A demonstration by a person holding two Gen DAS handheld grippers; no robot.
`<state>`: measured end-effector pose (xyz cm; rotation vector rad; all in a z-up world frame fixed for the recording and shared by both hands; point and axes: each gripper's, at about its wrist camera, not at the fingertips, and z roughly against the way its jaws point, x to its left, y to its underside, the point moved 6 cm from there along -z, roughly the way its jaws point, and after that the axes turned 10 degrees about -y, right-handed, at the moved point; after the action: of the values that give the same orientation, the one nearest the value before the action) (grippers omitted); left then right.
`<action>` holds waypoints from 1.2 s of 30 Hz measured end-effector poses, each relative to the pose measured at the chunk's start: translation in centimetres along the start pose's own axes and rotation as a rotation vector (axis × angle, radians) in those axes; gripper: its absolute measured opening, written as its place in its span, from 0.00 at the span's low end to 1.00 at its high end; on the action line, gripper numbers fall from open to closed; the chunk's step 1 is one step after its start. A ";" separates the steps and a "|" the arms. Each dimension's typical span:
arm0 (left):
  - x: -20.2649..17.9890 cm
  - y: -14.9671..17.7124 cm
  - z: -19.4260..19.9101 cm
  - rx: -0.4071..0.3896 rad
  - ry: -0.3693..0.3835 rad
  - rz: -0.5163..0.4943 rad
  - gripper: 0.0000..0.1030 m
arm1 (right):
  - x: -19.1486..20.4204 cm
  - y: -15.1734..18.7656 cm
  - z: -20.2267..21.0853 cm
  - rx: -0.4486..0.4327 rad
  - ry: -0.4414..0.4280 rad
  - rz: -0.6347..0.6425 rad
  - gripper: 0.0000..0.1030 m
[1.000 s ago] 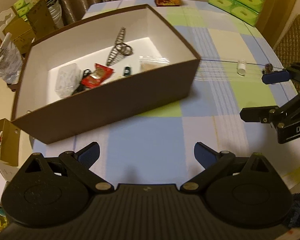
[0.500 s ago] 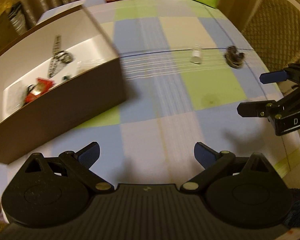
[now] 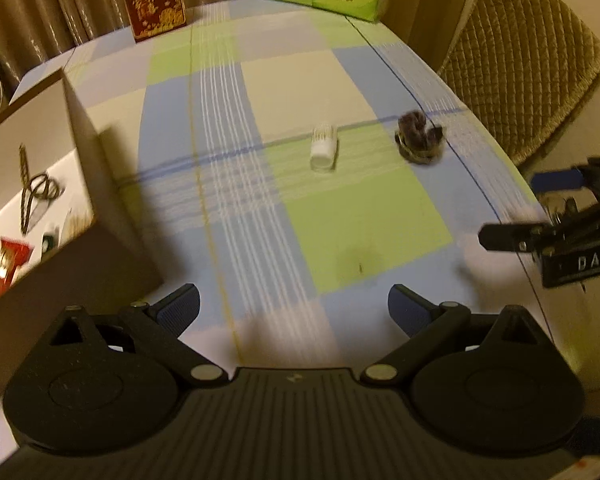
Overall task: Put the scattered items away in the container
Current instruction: 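Lift both tools out and move toward the pill bottle and scrunchie, then grasp the dark brown scrunchie with the right tool while the left tool grasps the white pill bottle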
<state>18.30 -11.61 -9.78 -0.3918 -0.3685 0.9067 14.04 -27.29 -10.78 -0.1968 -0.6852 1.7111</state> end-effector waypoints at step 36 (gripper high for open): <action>-4.0 -11.1 -12.9 -0.037 0.021 -0.107 0.64 | -6.0 -6.2 -9.9 -0.034 0.013 0.010 0.41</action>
<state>29.69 -23.23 -16.26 -0.4114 -0.3843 0.7921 25.63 -28.95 -16.87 -0.2355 -0.7057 1.7072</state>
